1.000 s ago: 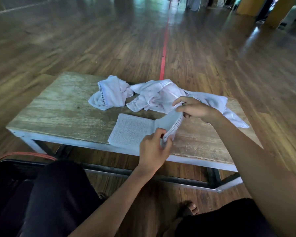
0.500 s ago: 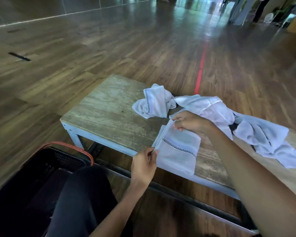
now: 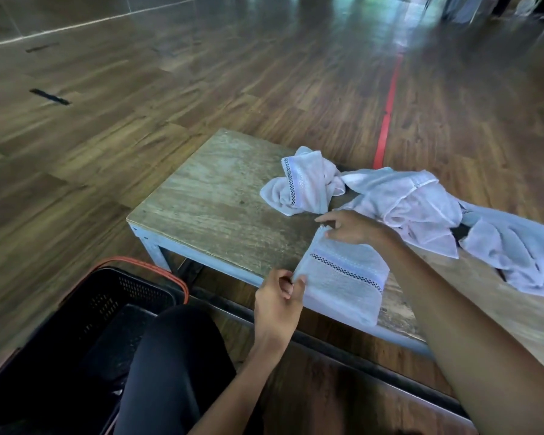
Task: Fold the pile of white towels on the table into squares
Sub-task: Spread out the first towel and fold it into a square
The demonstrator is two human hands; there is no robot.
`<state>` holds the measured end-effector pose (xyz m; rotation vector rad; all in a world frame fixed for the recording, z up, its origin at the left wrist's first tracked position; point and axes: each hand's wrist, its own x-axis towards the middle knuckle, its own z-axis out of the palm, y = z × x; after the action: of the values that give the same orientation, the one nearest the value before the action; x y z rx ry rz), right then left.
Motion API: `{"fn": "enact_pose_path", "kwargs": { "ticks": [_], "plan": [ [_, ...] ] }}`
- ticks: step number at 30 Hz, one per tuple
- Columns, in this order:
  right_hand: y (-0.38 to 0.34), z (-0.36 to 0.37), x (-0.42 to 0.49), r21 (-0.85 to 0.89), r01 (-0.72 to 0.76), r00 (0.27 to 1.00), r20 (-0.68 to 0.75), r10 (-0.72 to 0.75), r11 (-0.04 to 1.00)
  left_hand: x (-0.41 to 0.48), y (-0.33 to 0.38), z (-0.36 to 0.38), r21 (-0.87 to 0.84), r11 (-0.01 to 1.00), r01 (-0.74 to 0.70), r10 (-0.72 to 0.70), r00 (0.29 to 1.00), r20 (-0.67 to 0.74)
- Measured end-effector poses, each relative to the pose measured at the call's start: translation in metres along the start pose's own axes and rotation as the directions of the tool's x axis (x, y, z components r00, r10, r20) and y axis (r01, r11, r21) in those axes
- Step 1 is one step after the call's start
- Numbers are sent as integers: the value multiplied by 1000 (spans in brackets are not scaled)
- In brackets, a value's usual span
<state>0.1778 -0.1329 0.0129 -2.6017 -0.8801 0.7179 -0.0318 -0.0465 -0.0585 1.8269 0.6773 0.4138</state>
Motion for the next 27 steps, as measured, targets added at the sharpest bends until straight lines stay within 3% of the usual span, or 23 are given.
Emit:
{"fn": "enact_pose_path", "kwargs": {
  "ticks": [5,12,17,20,24,27],
  "plan": [
    [5,-2,-13,-103,-21,998,54,26,994,0,9,-6,195,981,-12,-8,995,99],
    [62,4,-85,47,-115,990,-82,119,992,33,32,5,432,870,-238,95,941,326],
    [107,14,-143,159,-172,962,-185,201,972,56,58,42,379,829,-412,141,808,571],
    [130,21,-165,198,-180,928,-291,233,963,58,69,71,361,770,-525,205,740,640],
    [154,29,-180,255,-163,868,-422,262,953,58,79,102,345,733,-585,239,697,676],
    [163,29,-181,323,-145,829,-476,293,935,61,81,112,307,782,-543,239,715,657]
  ]
}}
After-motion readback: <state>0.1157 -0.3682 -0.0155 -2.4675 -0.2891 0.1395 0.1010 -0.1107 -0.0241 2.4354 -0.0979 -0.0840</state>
